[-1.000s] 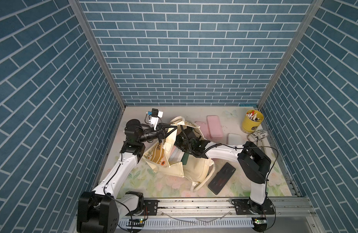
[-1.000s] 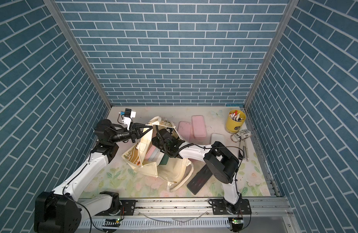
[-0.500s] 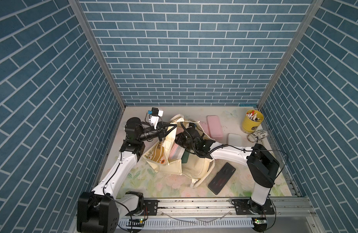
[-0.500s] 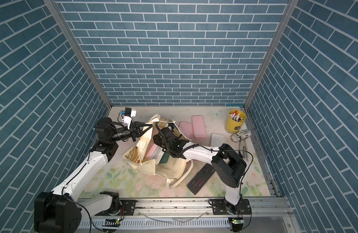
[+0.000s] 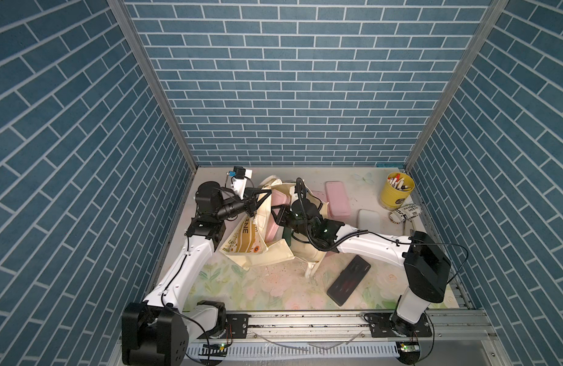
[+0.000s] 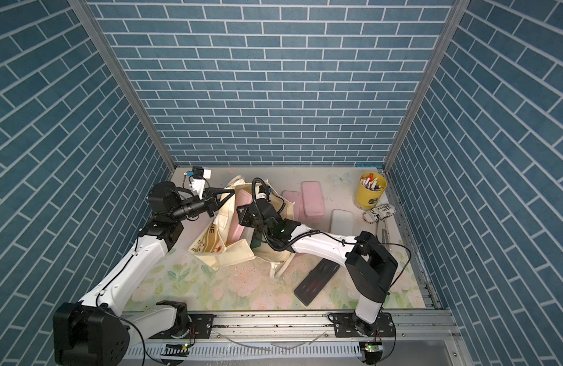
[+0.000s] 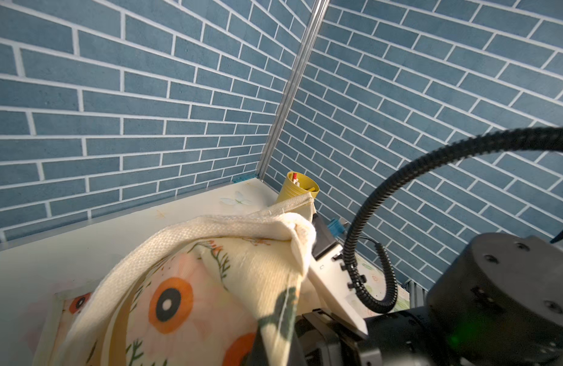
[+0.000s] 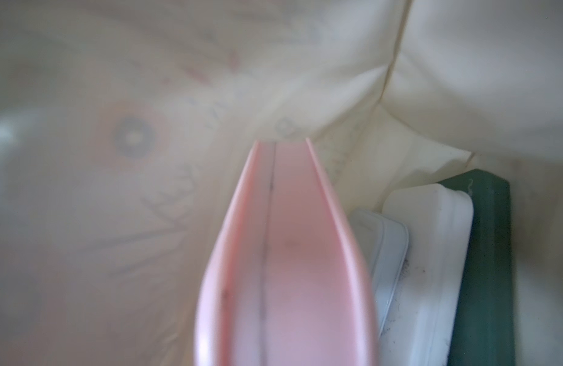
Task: Take out the pencil case from the canvas bag
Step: Pick up the pencil case from the canvas bag.
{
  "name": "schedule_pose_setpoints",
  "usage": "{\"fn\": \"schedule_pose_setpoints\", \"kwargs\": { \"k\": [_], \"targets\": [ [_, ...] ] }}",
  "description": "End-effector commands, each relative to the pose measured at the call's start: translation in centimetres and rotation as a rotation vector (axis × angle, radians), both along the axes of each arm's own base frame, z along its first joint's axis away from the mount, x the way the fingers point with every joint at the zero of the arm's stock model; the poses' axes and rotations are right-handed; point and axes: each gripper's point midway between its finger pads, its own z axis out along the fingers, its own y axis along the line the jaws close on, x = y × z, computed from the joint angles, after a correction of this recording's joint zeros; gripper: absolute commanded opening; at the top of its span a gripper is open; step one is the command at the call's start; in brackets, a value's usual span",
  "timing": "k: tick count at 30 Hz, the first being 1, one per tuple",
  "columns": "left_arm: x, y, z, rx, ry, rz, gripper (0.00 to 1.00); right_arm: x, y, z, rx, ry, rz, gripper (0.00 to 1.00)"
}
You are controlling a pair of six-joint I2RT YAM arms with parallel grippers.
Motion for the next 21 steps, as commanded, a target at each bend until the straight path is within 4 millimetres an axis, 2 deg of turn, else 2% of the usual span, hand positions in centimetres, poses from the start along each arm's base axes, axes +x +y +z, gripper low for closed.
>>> {"fn": "schedule_pose_setpoints", "kwargs": {
  "k": [1, 7, 13, 21],
  "targets": [
    [0.3, 0.3, 2.0, 0.003, -0.088, 0.016, 0.00, -0.1, -0.7, 5.1, 0.047, -0.183, 0.004, 0.02],
    [0.5, 0.5, 2.2, -0.004, -0.099, 0.031, 0.00, -0.7, -2.5, 7.6, 0.036, -0.331, 0.007, 0.00],
    [0.7, 0.7, 2.7, -0.021, -0.107, 0.041, 0.00, -1.3, -4.3, 8.5, 0.027, -0.425, -0.003, 0.00],
    [0.9, 1.0, 3.6, -0.047, -0.114, 0.057, 0.00, -2.6, -7.7, 11.4, 0.115, -0.592, -0.027, 0.00]
  ]
}}
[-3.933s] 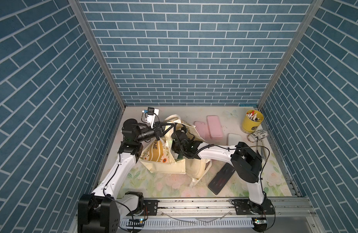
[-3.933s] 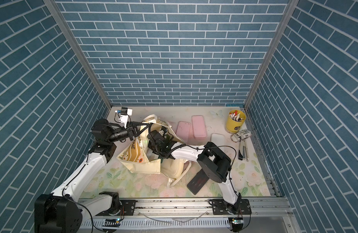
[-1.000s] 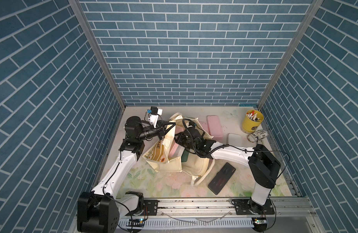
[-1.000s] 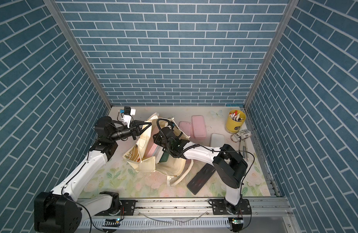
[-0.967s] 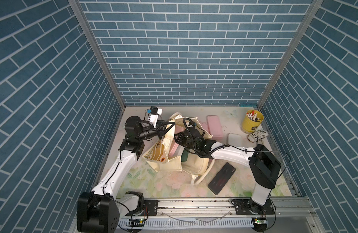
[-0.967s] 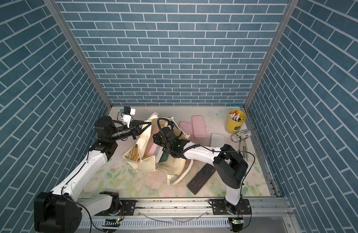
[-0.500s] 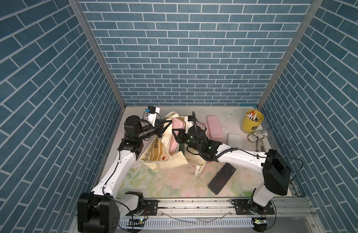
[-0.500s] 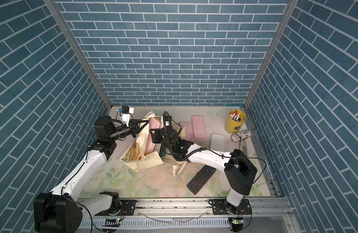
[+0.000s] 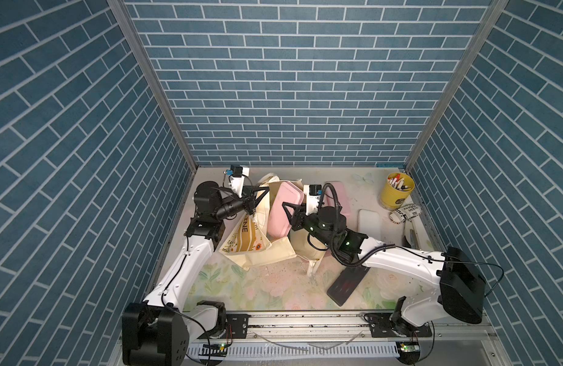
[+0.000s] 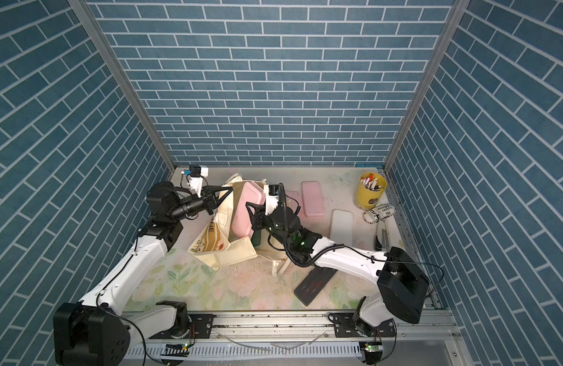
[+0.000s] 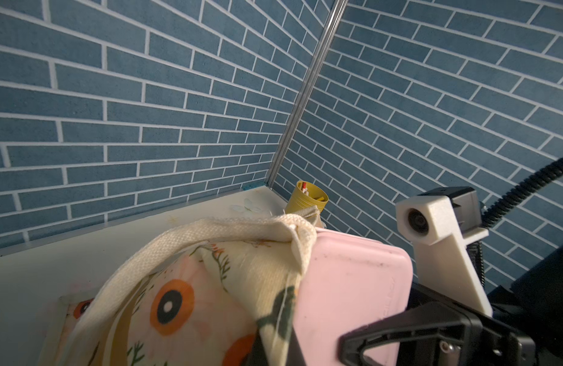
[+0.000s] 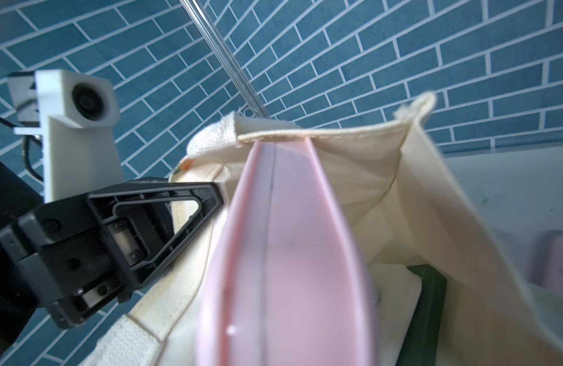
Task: Take out the pencil case from the canvas bag
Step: Pick up the pencil case from the canvas bag, then place the pencil case at the center of the board.
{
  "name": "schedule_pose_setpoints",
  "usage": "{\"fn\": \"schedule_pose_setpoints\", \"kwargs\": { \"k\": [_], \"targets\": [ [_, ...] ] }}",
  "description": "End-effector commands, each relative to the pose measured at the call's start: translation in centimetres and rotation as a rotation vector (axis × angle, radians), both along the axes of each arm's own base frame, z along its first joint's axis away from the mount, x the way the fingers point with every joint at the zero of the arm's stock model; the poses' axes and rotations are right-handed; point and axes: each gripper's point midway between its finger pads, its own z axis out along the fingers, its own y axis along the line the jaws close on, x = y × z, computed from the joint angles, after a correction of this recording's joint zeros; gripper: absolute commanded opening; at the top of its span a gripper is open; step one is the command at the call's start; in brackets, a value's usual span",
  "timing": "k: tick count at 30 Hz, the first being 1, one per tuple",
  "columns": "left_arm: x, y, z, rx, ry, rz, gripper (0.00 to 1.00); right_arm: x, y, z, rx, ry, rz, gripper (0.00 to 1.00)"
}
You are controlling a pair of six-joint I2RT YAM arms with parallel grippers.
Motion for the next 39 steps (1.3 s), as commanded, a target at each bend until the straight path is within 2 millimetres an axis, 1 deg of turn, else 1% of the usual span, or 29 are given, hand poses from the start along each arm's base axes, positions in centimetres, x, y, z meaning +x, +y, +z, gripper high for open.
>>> {"fn": "schedule_pose_setpoints", "kwargs": {
  "k": [1, 6, 9, 15, 17, 20, 22, 24, 27, 28, 30, 32, 34, 36, 39],
  "targets": [
    [0.3, 0.4, 3.1, -0.024, -0.110, 0.018, 0.00, -0.7, -2.4, 5.5, 0.129, -0.195, -0.027, 0.00],
    [1.1, 1.0, 2.7, -0.021, -0.082, 0.066, 0.00, -1.4, -4.9, 7.8, 0.162, -0.309, -0.074, 0.00],
    [1.4, 1.4, 2.5, -0.017, -0.069, 0.092, 0.00, -1.3, -6.8, 8.5, 0.166, -0.340, -0.142, 0.00],
    [1.6, 1.9, 2.3, -0.015, -0.054, 0.125, 0.00, -0.8, -11.0, 8.7, 0.175, -0.347, -0.304, 0.00],
    [1.8, 2.1, 2.4, -0.020, -0.049, 0.134, 0.00, -0.1, -13.0, 8.4, 0.168, -0.315, -0.396, 0.00],
    [2.1, 2.6, 3.0, -0.045, -0.053, 0.164, 0.00, 1.1, -17.1, 7.2, 0.157, -0.202, -0.592, 0.00],
    [2.3, 3.3, 3.9, -0.057, -0.061, 0.200, 0.00, 1.9, -20.1, 5.6, 0.115, -0.096, -0.714, 0.00],
    [2.3, 4.2, 4.8, -0.070, -0.062, 0.235, 0.00, 2.5, -22.6, 3.8, 0.058, -0.001, -0.794, 0.00],
    [2.2, 4.8, 5.5, -0.090, -0.051, 0.262, 0.00, 3.0, -25.8, 1.3, 0.004, 0.111, -0.874, 0.00],
    [2.3, 4.9, 5.7, -0.103, -0.046, 0.265, 0.00, 3.0, -26.8, 0.6, -0.014, 0.142, -0.901, 0.00],
    [2.3, 5.0, 6.2, -0.135, -0.033, 0.266, 0.00, 3.1, -28.2, -0.3, -0.038, 0.184, -0.936, 0.00],
    [2.3, 4.9, 6.6, -0.164, -0.023, 0.259, 0.00, 3.2, -28.9, -1.2, -0.062, 0.218, -0.948, 0.00],
    [2.3, 4.9, 7.1, -0.175, -0.021, 0.252, 0.00, 3.6, -28.8, -2.0, -0.076, 0.251, -0.936, 0.00],
    [2.2, 4.9, 7.4, -0.167, -0.012, 0.255, 0.00, 4.0, -28.2, -2.7, -0.087, 0.292, -0.905, 0.00],
    [2.3, 5.3, 7.0, -0.142, 0.026, 0.287, 0.00, 4.8, -26.6, -3.6, -0.099, 0.340, -0.845, 0.00]
  ]
}}
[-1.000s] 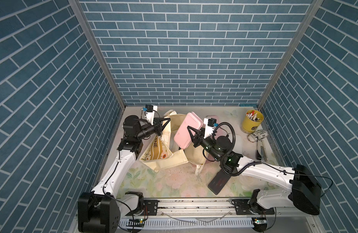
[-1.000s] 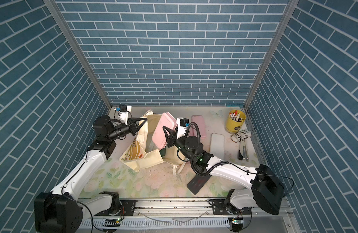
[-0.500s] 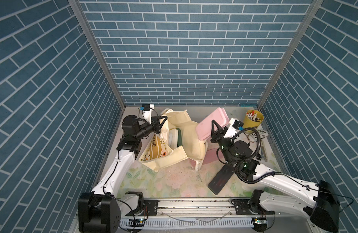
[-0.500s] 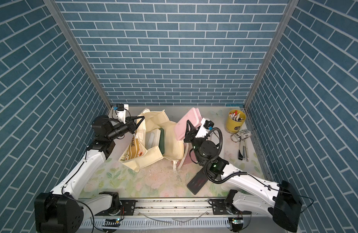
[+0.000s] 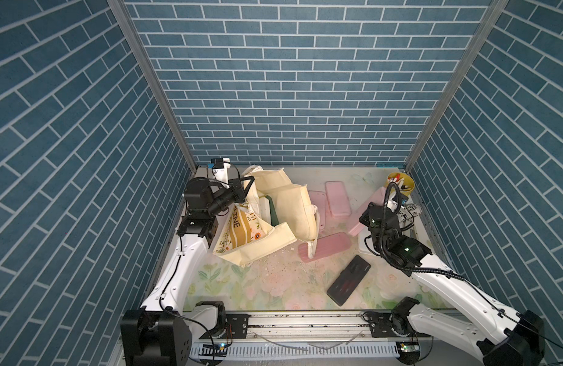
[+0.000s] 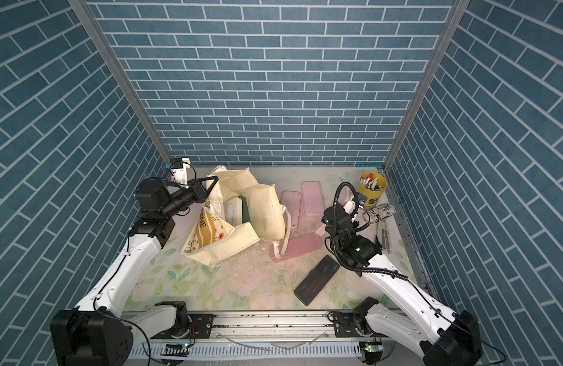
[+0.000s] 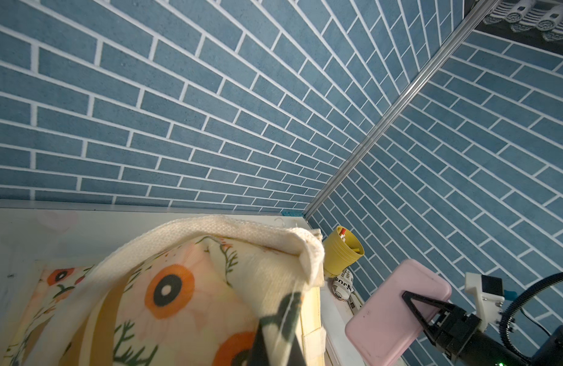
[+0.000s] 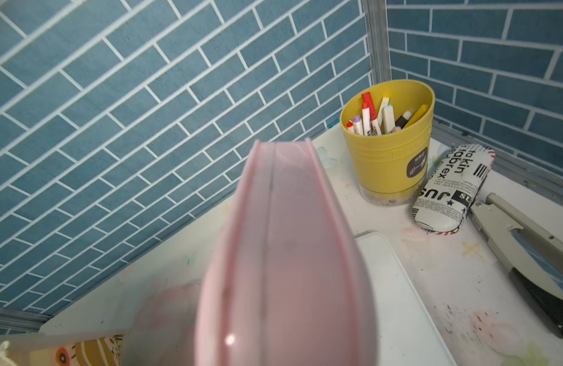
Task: Take out the pencil case from the canvas bag
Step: Place the pencil case at the center of the board.
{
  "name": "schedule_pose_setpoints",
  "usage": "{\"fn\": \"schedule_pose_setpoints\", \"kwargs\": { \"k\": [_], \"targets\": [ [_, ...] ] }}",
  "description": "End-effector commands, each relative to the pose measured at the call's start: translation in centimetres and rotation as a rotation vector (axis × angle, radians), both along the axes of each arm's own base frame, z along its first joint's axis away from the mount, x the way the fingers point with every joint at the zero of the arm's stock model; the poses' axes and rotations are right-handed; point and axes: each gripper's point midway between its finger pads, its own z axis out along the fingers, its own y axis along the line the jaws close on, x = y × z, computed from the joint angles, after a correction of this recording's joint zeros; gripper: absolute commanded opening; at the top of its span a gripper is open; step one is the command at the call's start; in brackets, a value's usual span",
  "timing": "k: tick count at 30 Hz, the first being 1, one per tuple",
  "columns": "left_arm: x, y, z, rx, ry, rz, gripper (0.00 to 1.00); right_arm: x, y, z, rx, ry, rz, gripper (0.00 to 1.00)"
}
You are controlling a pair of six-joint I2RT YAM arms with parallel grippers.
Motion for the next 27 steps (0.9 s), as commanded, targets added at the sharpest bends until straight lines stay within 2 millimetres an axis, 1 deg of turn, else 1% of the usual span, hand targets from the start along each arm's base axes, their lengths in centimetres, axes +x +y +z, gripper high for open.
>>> {"fn": "schedule_pose_setpoints", "kwargs": {
  "k": [1, 7, 10, 17, 21, 24, 27],
  "targets": [
    [-0.7, 0.5, 4.8, 0.008, -0.116, 0.025, 0.00, 0.6, 2.1, 0.9, 0.106, 0.033, 0.060, 0.00],
    [-0.7, 0.7, 1.7, 0.043, 0.021, 0.032, 0.00, 1.8, 5.8, -1.1, 0.151, 0.134, 0.171, 0.00],
    [-0.9, 0.9, 0.9, 0.055, 0.053, 0.038, 0.00, 2.5, 7.8, -2.0, 0.165, 0.187, 0.227, 0.00],
    [-1.7, 1.4, 1.2, 0.099, 0.055, 0.065, 0.00, 4.4, 13.1, -3.8, 0.215, 0.300, 0.371, 0.00],
    [-2.3, 1.7, 1.5, 0.113, 0.052, 0.077, 0.00, 5.9, 16.8, -4.6, 0.237, 0.362, 0.478, 0.00],
    [-2.8, 2.3, 1.2, 0.133, 0.056, 0.108, 0.00, 7.1, 19.2, -5.4, 0.242, 0.393, 0.538, 0.00],
    [-3.1, 2.9, 0.6, 0.139, 0.072, 0.137, 0.00, 8.4, 21.1, -6.0, 0.251, 0.415, 0.578, 0.00]
  ]
}}
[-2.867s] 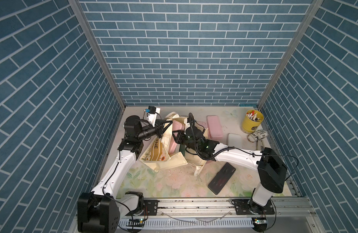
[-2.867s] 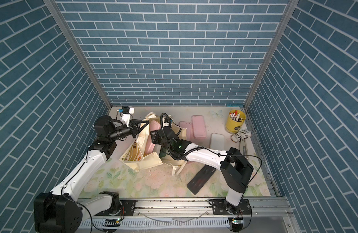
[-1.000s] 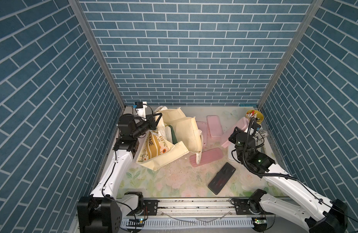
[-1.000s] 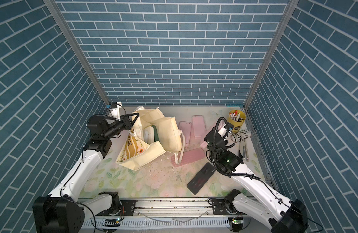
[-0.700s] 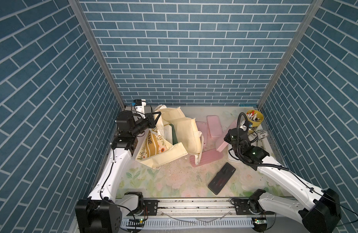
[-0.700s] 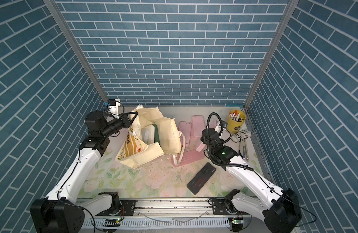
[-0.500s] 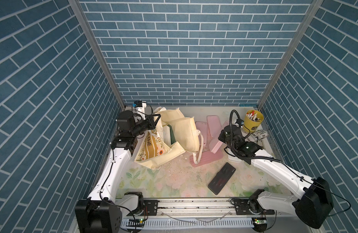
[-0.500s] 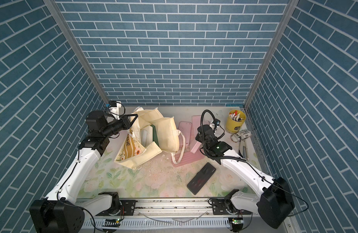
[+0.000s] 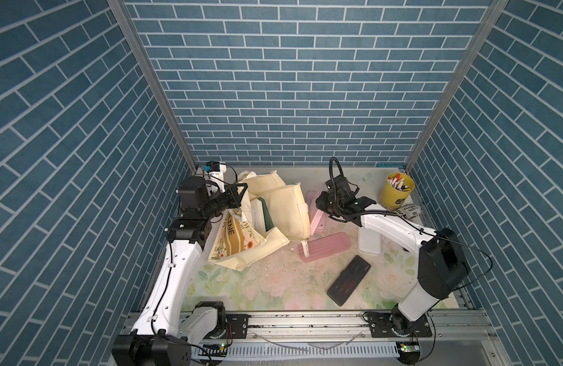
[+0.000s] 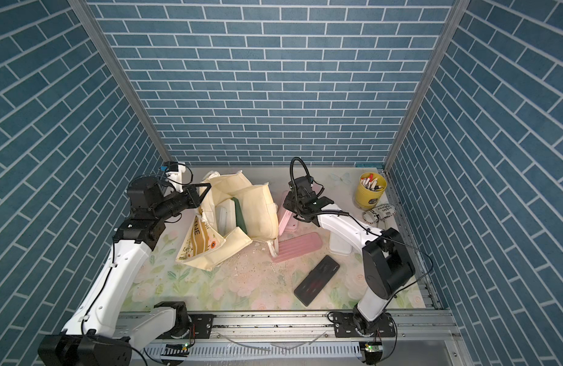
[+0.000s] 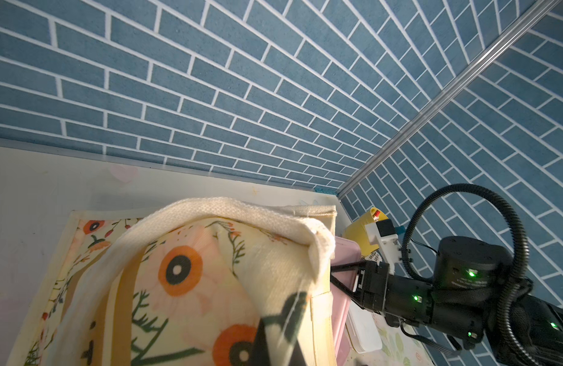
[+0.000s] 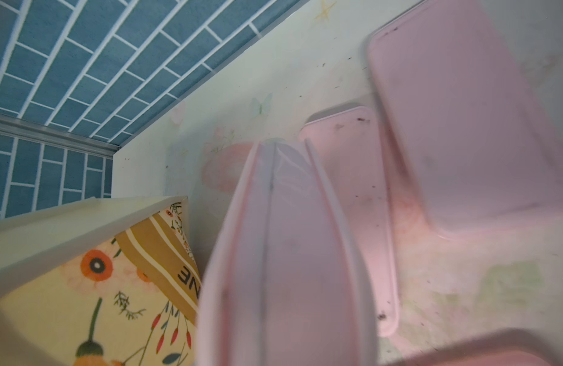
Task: Take out the pencil case from the canvas bag
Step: Place the pencil case at the center of the board.
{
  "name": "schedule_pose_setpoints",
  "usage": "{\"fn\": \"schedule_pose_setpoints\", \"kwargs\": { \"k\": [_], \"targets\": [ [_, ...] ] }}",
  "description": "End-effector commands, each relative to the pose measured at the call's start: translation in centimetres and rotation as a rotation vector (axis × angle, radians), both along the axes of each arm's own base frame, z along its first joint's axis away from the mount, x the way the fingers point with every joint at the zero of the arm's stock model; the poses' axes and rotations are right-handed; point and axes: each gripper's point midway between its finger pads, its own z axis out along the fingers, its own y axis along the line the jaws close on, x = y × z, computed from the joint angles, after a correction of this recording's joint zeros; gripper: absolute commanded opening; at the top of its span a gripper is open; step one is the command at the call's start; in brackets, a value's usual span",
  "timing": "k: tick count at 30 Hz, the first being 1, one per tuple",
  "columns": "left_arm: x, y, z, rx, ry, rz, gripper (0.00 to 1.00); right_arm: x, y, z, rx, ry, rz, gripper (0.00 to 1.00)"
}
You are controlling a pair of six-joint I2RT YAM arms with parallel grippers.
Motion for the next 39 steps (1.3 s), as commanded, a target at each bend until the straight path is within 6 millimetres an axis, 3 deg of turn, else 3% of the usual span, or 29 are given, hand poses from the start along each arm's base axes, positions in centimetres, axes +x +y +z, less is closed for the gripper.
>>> {"fn": "schedule_pose_setpoints", "kwargs": {
  "k": [1, 11, 21, 22, 23, 25, 39],
  "targets": [
    [-0.6, 0.6, 1.6, 0.027, -0.068, 0.022, 0.00, 1.3, 3.2, 1.9, 0.081, -0.012, 0.084, 0.00],
    [-1.7, 0.8, 1.2, 0.034, -0.068, 0.032, 0.00, 3.5, 7.6, -2.4, 0.125, 0.107, 0.151, 0.00],
    [-1.6, 1.0, 0.5, 0.047, -0.057, 0.038, 0.00, 4.2, 9.3, -5.6, 0.071, 0.191, 0.189, 0.00],
    [-1.6, 1.0, 0.5, 0.050, -0.058, 0.038, 0.00, 4.3, 9.6, -5.1, 0.066, 0.188, 0.199, 0.00],
    [-1.5, 1.0, 0.4, 0.051, -0.056, 0.038, 0.00, 4.5, 9.8, -6.8, 0.044, 0.213, 0.203, 0.00],
    [-1.5, 1.0, 0.3, 0.059, -0.053, 0.036, 0.00, 4.8, 10.1, -7.3, 0.033, 0.221, 0.210, 0.00],
    [-1.8, 1.0, -0.2, 0.069, -0.038, 0.035, 0.00, 6.2, 11.0, -10.0, -0.012, 0.242, 0.220, 0.03]
  ]
}}
